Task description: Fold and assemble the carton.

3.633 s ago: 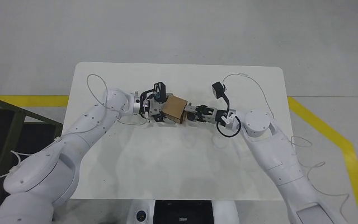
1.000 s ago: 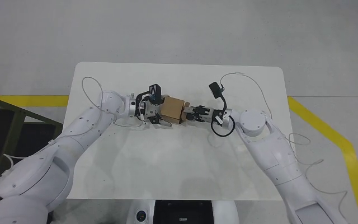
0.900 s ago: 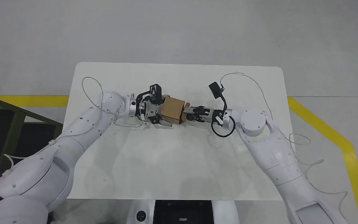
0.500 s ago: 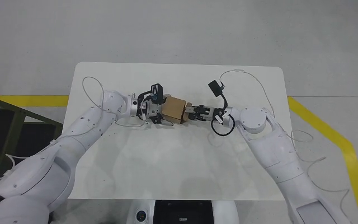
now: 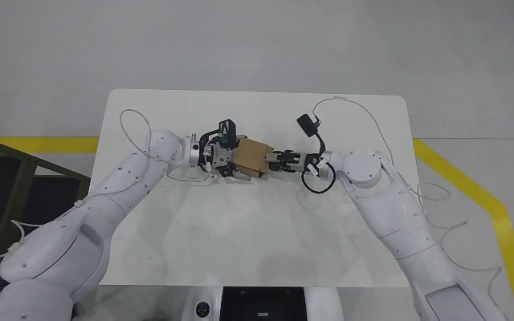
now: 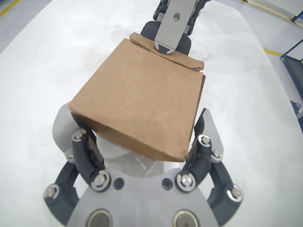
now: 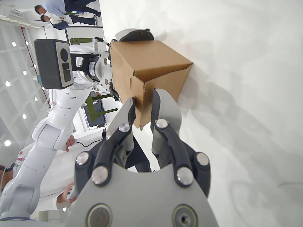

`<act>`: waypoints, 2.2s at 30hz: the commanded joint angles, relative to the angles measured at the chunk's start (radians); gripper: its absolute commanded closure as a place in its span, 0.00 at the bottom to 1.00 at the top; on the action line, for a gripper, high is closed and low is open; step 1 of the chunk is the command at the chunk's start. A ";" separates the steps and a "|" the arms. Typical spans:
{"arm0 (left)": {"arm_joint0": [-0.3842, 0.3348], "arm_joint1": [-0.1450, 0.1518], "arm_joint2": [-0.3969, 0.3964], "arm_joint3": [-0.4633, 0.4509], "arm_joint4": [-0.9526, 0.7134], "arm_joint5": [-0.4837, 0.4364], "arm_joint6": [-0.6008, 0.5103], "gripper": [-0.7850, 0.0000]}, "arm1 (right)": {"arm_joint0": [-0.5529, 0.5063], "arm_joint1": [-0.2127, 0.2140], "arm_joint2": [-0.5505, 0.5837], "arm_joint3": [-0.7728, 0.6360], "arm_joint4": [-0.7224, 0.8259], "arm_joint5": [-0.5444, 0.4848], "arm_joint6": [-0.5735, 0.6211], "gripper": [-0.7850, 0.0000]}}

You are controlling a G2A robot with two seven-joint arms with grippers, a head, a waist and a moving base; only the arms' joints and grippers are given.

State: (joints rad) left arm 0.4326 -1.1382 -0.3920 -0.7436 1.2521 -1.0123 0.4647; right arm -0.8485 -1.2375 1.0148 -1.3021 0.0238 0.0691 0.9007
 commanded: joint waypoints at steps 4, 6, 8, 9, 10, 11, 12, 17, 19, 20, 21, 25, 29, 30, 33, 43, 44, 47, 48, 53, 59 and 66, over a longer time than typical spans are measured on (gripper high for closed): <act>0.002 -0.003 -0.002 0.005 -0.003 0.000 -0.002 0.00 | -0.002 0.002 0.009 0.004 0.001 -0.004 -0.002 0.84; 0.002 -0.004 -0.003 0.008 -0.003 0.000 -0.004 0.00 | -0.004 0.004 0.014 0.003 -0.001 -0.004 -0.002 0.84; 0.003 -0.005 -0.005 0.009 -0.003 0.000 -0.004 0.00 | -0.008 0.006 0.019 0.000 -0.002 -0.005 0.000 0.84; 0.003 -0.006 -0.005 0.009 -0.003 0.000 -0.005 0.00 | -0.010 0.006 0.020 -0.001 -0.003 -0.005 -0.001 0.84; 0.003 -0.006 -0.006 0.010 -0.002 0.000 -0.005 0.00 | -0.011 0.007 0.021 -0.003 -0.003 -0.004 -0.001 0.84; 0.004 -0.006 -0.006 0.010 -0.002 0.000 -0.005 0.00 | -0.013 0.007 0.021 -0.006 -0.002 -0.004 -0.002 0.84; 0.004 -0.006 -0.007 0.010 -0.001 0.000 -0.005 0.00 | -0.014 0.007 0.020 -0.009 0.001 -0.004 -0.002 0.84; 0.005 -0.007 -0.011 0.011 0.004 0.000 -0.005 0.00 | -0.008 0.001 0.001 -0.017 0.005 -0.008 -0.004 0.84; 0.006 -0.007 -0.013 0.011 0.005 0.000 -0.004 0.00 | -0.004 -0.001 -0.006 -0.014 0.007 -0.008 -0.007 0.84; 0.006 -0.007 -0.014 0.011 0.006 0.000 -0.003 0.00 | -0.002 -0.002 -0.008 -0.011 0.009 -0.011 -0.007 0.85; 0.007 -0.007 -0.014 0.010 0.007 0.000 -0.003 0.00 | 0.001 -0.003 -0.010 -0.009 0.009 -0.013 -0.008 0.84; 0.010 -0.007 -0.018 0.009 0.009 0.000 -0.003 0.00 | 0.007 -0.005 -0.014 -0.002 0.013 -0.018 -0.008 0.85; 0.012 -0.007 -0.020 0.006 0.012 0.000 -0.004 0.00 | 0.009 -0.005 -0.015 0.000 0.014 -0.023 -0.012 0.85; 0.013 -0.008 -0.021 0.005 0.012 0.000 -0.005 0.00 | 0.009 -0.005 -0.015 0.001 0.012 -0.021 -0.013 0.85; 0.014 -0.008 -0.022 0.003 0.013 0.000 -0.007 0.00 | 0.005 -0.005 -0.014 0.003 0.006 -0.013 -0.017 0.85; 0.018 -0.008 -0.027 0.001 0.013 0.000 -0.012 0.00 | -0.007 0.000 -0.002 -0.022 0.005 -0.016 -0.013 0.86; 0.018 -0.008 -0.028 0.000 0.013 0.000 -0.012 0.00 | -0.005 -0.001 -0.005 -0.024 0.006 -0.017 -0.013 0.86; 0.019 -0.008 -0.030 -0.001 0.015 0.000 -0.013 0.00 | 0.002 -0.005 -0.014 -0.019 0.010 -0.020 -0.015 0.84; 0.019 -0.008 -0.030 -0.001 0.015 0.000 -0.013 0.00 | 0.004 -0.005 -0.017 -0.016 0.011 -0.021 -0.015 0.84; 0.021 -0.008 -0.034 0.001 0.016 0.000 -0.015 0.00 | 0.003 -0.005 -0.010 0.000 0.018 -0.029 -0.020 0.82; 0.026 -0.006 -0.037 0.001 0.015 0.000 -0.017 0.00 | -0.027 0.005 0.026 -0.012 0.034 -0.046 -0.019 0.74; 0.026 -0.006 -0.036 -0.004 0.017 0.000 -0.023 0.00 | -0.074 0.013 0.059 -0.045 0.074 -0.061 -0.024 0.86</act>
State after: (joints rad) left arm 0.4587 -1.1438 -0.4289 -0.7467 1.2690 -1.0123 0.4436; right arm -0.9162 -1.2253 1.0704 -1.3446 0.0881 0.0100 0.8803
